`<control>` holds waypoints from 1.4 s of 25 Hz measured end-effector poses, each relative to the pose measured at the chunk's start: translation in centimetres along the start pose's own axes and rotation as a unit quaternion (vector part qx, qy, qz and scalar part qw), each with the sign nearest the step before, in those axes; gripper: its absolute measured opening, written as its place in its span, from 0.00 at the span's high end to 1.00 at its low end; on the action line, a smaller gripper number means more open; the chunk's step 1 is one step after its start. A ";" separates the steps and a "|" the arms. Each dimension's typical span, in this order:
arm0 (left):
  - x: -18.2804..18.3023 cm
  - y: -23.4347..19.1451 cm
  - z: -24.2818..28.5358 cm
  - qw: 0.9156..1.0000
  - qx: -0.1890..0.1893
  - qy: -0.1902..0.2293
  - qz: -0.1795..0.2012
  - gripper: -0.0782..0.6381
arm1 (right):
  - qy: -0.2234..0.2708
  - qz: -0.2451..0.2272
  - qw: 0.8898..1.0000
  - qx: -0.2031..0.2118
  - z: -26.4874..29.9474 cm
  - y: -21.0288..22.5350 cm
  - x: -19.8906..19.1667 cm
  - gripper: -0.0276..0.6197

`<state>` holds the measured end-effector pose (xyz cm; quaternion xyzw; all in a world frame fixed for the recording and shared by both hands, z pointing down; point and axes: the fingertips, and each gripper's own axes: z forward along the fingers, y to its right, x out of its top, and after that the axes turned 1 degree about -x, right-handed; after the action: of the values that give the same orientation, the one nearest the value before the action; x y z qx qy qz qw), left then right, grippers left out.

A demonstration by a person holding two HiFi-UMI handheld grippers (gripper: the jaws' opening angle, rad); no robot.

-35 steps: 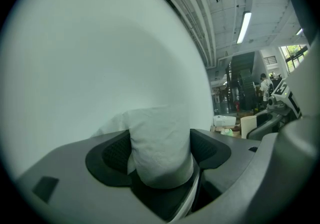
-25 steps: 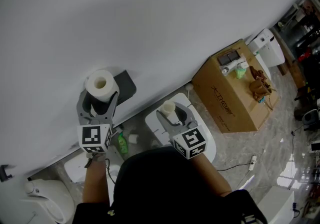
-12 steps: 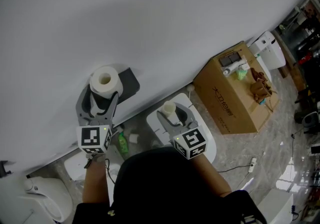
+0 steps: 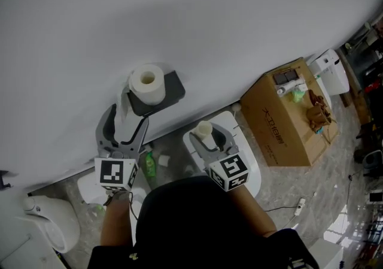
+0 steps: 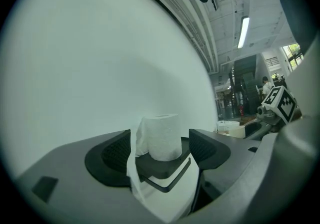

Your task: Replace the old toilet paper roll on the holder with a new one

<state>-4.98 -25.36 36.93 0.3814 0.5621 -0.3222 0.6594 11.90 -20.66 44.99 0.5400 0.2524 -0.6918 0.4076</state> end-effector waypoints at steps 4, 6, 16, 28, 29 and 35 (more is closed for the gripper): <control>-0.7 -0.5 -3.4 1.000 0.011 0.004 -0.011 0.45 | 0.002 -0.006 1.000 0.022 0.3 -2.7 0.0 0.64; -1.1 -0.9 -5.4 1.000 0.024 0.007 -0.017 0.52 | 0.002 -0.011 0.999 0.037 0.5 -4.3 -0.1 0.64; -4.1 -2.5 -15.0 0.993 0.097 -0.015 -0.071 0.82 | -0.013 -0.030 0.993 0.109 1.5 -12.1 -0.9 0.64; -9.5 -3.5 -26.5 0.979 0.167 -0.059 -0.103 0.87 | -0.035 -0.062 0.978 0.196 3.0 -21.7 -2.9 0.64; -9.8 -3.6 -27.4 0.976 0.176 -0.064 -0.114 0.87 | -0.036 -0.065 0.976 0.203 3.0 -22.5 -3.0 0.64; -11.7 -4.2 -31.8 0.973 0.194 -0.085 -0.094 0.87 | -0.040 -0.078 0.968 0.235 3.6 -26.4 -3.2 0.64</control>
<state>-26.23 -0.02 45.40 0.4182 0.4644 -0.5169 0.5851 -11.86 -8.35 46.72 0.5714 0.1076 -0.7823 0.2236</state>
